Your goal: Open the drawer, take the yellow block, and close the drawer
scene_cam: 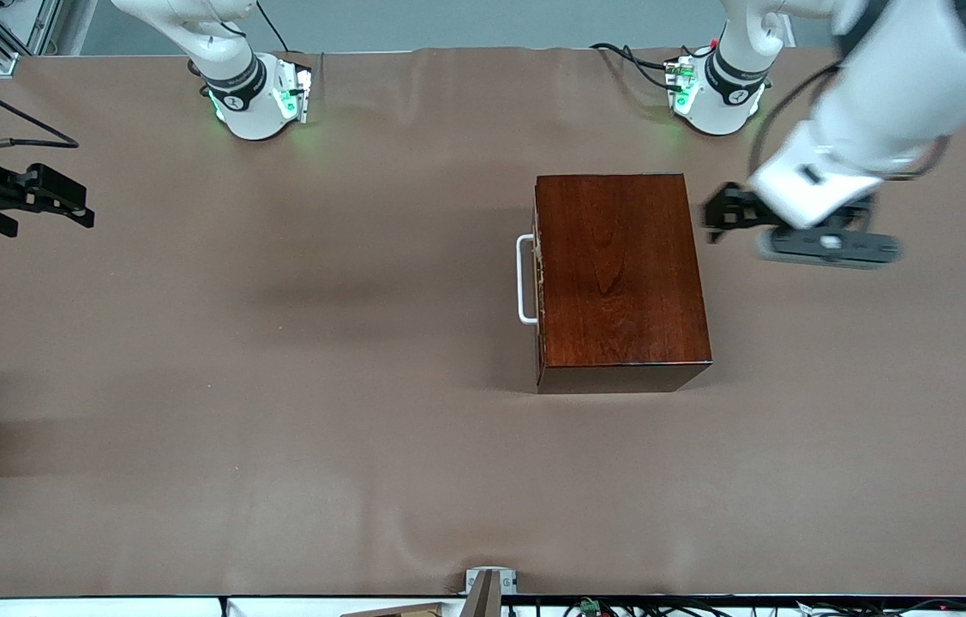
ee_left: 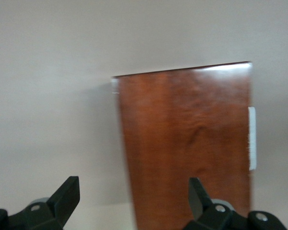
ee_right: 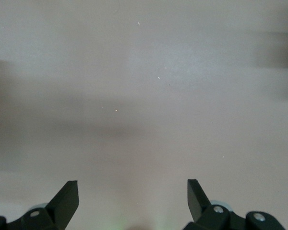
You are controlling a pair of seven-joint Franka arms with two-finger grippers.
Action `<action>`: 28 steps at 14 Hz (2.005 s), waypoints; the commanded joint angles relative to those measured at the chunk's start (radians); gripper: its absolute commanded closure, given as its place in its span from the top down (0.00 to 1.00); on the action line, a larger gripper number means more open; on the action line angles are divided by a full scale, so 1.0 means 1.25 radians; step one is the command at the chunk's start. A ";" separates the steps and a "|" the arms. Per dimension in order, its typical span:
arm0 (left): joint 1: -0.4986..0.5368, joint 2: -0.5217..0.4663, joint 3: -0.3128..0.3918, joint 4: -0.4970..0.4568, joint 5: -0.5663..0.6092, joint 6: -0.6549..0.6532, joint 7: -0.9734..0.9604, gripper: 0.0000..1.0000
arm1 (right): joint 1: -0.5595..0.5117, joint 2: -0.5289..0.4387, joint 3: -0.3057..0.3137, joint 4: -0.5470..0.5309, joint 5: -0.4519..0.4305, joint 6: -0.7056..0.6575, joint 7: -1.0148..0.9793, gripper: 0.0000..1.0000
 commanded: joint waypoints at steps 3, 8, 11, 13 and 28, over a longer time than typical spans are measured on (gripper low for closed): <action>-0.157 0.123 0.003 0.147 -0.008 -0.024 -0.171 1.00 | 0.010 0.002 -0.003 0.005 0.000 0.006 -0.007 1.00; -0.325 0.233 0.014 0.204 -0.006 0.042 -0.389 1.00 | 0.016 0.002 -0.003 0.004 -0.004 0.006 -0.007 1.00; -0.369 0.291 0.016 0.204 -0.001 0.094 -0.461 1.00 | 0.016 0.002 -0.003 0.004 -0.004 0.006 -0.007 1.00; -0.374 0.320 0.016 0.204 0.005 0.109 -0.459 1.00 | 0.016 0.002 -0.002 0.004 -0.004 0.006 -0.007 1.00; -0.421 0.454 0.010 0.186 0.201 0.065 -0.337 1.00 | 0.017 0.002 -0.002 0.005 -0.004 0.008 -0.007 1.00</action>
